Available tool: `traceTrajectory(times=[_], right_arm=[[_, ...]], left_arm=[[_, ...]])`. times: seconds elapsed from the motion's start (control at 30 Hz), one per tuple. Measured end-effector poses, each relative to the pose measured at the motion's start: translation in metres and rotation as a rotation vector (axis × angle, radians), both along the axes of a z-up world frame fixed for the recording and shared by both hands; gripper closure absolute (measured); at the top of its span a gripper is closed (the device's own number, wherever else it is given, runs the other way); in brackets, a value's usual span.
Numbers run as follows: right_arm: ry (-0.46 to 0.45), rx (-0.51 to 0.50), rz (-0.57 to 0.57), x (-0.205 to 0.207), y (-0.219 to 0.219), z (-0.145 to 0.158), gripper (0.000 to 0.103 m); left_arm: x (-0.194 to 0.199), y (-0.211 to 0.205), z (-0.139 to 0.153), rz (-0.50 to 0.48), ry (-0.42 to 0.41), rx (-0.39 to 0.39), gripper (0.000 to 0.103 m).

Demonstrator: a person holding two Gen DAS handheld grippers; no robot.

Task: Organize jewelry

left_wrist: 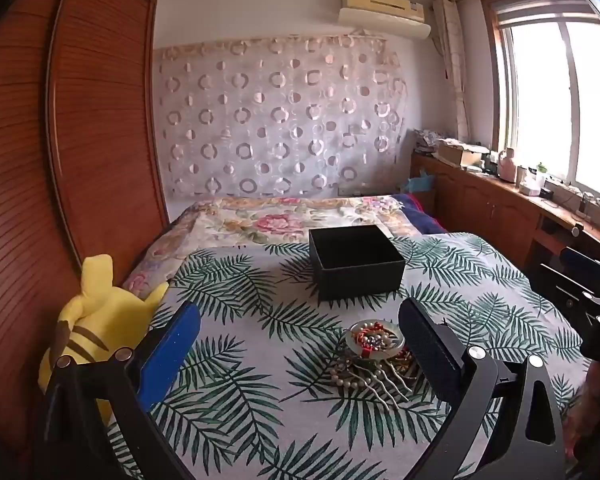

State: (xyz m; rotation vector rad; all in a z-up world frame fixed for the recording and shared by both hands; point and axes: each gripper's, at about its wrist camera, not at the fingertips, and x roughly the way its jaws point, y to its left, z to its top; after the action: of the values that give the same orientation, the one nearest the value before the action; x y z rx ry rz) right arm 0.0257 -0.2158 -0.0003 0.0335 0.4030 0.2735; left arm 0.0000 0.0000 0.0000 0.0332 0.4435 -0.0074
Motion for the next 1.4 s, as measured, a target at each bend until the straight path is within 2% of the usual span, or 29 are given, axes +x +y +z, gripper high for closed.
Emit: traceTrajectory(times=[1.4], right_arm=[[0.001, 0.004, 0.003, -0.0049, -0.0008, -0.0008, 0.002]], left_arm=[[-0.0003, 0.0008, 0.0003, -0.002, -0.016, -0.009, 0.007]])
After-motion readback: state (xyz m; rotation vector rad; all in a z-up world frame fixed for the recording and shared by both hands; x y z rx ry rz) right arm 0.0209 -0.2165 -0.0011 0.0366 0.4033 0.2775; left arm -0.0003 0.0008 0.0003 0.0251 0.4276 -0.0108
